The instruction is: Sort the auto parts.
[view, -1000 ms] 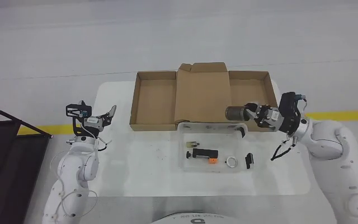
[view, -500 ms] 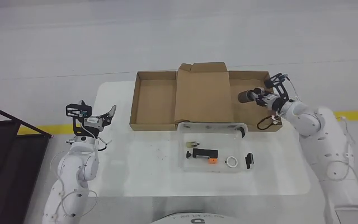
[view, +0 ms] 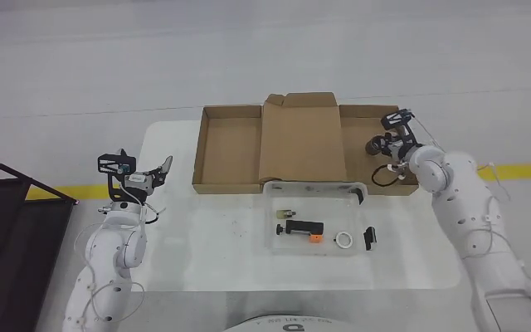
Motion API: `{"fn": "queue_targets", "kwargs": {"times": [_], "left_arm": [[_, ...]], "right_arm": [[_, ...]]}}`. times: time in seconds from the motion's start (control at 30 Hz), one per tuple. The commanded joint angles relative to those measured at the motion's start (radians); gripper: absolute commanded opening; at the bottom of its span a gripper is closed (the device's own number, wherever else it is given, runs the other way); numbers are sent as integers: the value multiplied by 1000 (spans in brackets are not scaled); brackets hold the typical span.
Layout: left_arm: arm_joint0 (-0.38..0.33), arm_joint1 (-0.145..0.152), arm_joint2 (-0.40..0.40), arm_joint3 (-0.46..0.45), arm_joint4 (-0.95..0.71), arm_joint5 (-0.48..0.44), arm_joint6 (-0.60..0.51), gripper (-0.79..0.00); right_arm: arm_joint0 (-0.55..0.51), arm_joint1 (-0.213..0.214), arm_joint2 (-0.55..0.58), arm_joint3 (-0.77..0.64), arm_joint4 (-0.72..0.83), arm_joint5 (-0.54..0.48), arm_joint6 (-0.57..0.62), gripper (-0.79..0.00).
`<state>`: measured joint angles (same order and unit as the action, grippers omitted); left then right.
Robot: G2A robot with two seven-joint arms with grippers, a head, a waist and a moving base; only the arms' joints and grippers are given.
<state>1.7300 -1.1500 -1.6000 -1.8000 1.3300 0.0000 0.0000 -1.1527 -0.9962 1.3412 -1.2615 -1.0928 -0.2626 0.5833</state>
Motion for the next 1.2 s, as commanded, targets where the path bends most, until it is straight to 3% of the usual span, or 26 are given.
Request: {"fn": "queue_targets", "kwargs": {"times": [0.0, 0.07, 0.13, 0.17, 0.23, 0.27, 0.33, 0.53, 0.67, 0.73, 0.8, 0.83, 1.17], "left_arm": [[0, 0, 0, 0, 0, 0, 0, 0], [0, 0, 0, 0, 0, 0, 0, 0], [0, 0, 0, 0, 0, 0, 0, 0], [0, 0, 0, 0, 0, 0, 0, 0], [0, 0, 0, 0, 0, 0, 0, 0], [0, 0, 0, 0, 0, 0, 0, 0], [0, 0, 0, 0, 0, 0, 0, 0], [0, 0, 0, 0, 0, 0, 0, 0], [0, 0, 0, 0, 0, 0, 0, 0], [0, 0, 0, 0, 0, 0, 0, 0], [0, 0, 0, 0, 0, 0, 0, 0], [0, 0, 0, 0, 0, 0, 0, 0], [0, 0, 0, 0, 0, 0, 0, 0]], "right_arm": [[3, -2, -7, 4, 0, 1, 8, -751], [8, -4, -17, 9, -3, 3, 22, -699], [12, -6, -21, 14, -1, 4, 27, -576], [13, -6, -22, 14, -1, 5, 27, -474], [8, -6, -14, 4, 9, 3, 18, -360], [2, -5, -8, -3, 14, -2, 12, -194], [-13, -2, 8, -25, 13, -7, 6, -52], [-119, 12, 76, -190, 9, -17, -34, -77], [-256, 30, 156, -379, 75, -223, -98, -191], [-315, 40, 196, -449, 88, -336, -120, -194], [-359, 47, 221, -498, 92, -422, -129, -151], [-377, 50, 222, -520, 98, -468, -132, 0], [-398, 52, 226, -541, 100, -502, -130, 0]]}}
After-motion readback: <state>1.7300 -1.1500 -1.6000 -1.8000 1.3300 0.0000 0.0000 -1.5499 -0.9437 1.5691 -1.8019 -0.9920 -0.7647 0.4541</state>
